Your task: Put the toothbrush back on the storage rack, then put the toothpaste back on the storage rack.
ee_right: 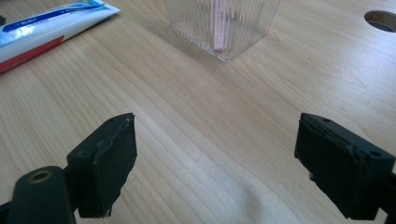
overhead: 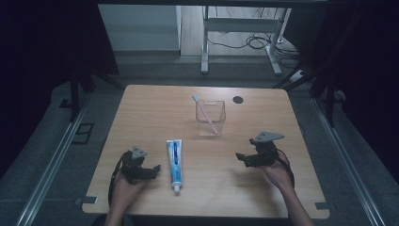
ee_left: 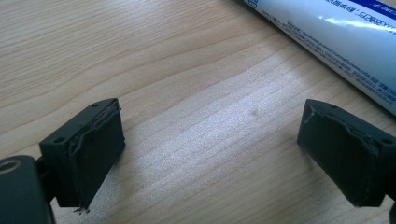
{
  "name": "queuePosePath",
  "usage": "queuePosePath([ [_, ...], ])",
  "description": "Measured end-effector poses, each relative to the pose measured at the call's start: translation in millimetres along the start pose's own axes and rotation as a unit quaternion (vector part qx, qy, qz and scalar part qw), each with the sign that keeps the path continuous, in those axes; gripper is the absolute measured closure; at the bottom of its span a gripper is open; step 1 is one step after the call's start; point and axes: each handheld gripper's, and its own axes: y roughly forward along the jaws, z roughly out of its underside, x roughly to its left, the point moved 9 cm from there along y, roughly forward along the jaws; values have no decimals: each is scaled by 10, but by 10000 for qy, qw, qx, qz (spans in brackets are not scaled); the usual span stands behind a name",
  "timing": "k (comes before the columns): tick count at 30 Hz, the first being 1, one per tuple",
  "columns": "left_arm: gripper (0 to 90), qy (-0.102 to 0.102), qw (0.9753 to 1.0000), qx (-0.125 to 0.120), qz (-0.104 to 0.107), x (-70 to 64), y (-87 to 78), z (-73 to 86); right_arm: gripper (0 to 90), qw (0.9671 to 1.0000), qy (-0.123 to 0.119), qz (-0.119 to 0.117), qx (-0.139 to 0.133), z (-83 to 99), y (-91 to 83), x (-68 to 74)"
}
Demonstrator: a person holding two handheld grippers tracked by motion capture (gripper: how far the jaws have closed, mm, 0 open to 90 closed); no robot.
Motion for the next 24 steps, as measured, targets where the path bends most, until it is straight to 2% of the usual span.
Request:
queuePosePath([
  [10, 73, 0, 10000, 0, 1, 0, 0, 0, 130, 9999, 34, 90, 52, 218, -76, -14],
  [18, 73, 4, 10000, 5, -1, 1, -1, 0, 131, 9998, 156, 126, 96, 373, -124, -29],
  [24, 76, 4, 10000, 36, 8, 2, -3, -2, 131, 9995, 116, 203, 211, 495, -105, -41],
])
